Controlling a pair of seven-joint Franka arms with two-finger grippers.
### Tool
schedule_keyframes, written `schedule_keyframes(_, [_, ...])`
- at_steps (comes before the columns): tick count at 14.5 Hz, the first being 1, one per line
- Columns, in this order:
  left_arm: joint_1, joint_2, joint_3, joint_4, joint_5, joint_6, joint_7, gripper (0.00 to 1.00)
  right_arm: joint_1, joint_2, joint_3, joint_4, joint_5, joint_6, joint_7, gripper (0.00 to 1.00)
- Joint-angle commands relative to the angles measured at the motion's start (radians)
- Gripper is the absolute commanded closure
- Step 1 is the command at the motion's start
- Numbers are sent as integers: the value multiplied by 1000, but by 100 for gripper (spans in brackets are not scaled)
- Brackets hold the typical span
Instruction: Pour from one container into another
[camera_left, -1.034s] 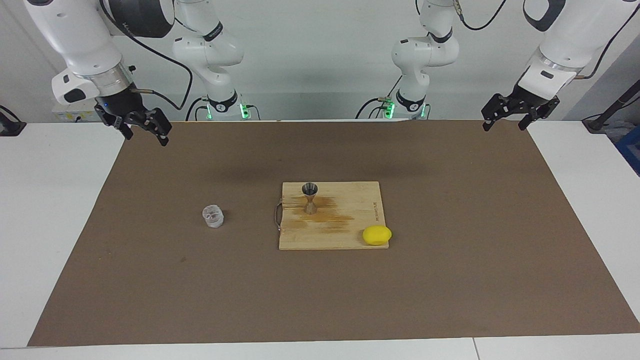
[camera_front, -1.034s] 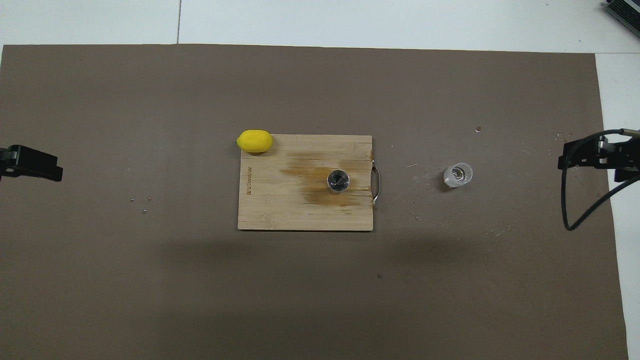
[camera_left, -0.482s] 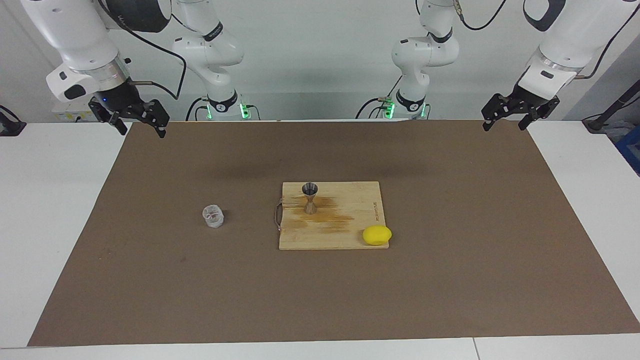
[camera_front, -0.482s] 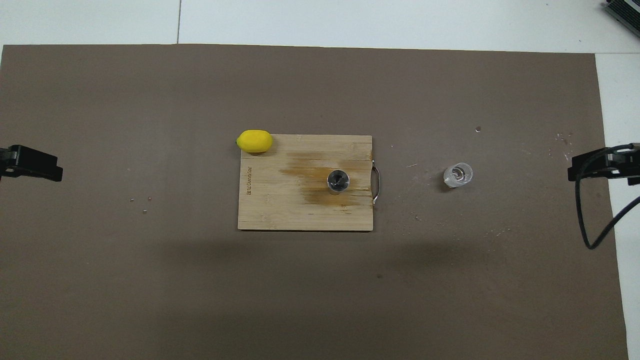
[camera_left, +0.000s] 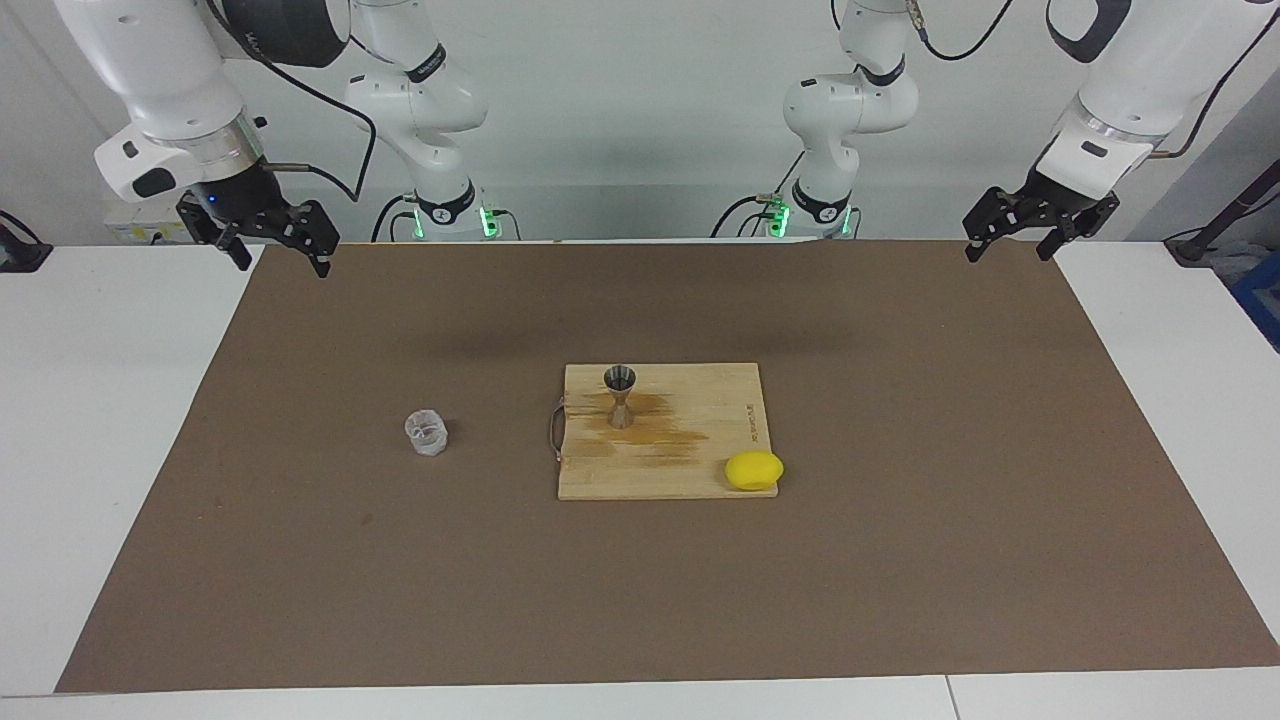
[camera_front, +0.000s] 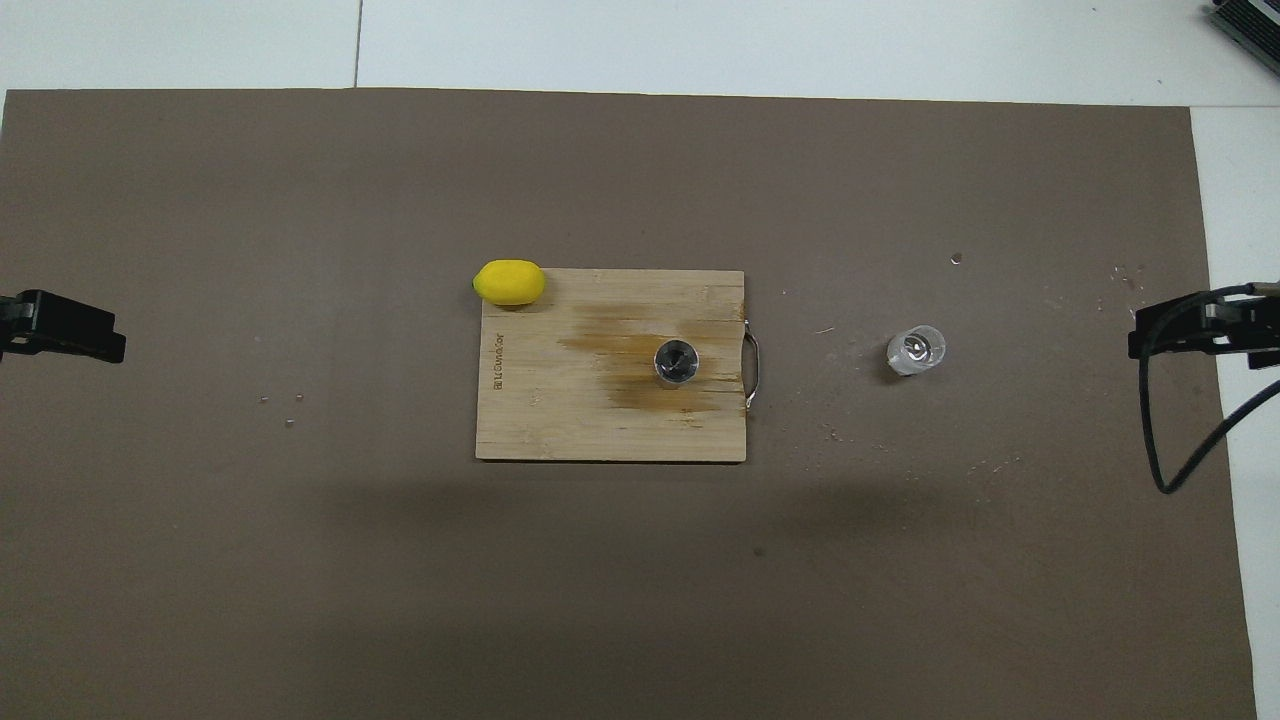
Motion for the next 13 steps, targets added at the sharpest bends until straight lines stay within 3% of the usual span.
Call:
schedule_keyframes(1, [6,-26,-6,-23,7,5,-12,0,-4,-26,8,-32,28,13,42,0])
schedule_keyframes(13, [6,-26,-6,-25,8,8,-12,0,-18,4,6,-5,18,-2,42,0])
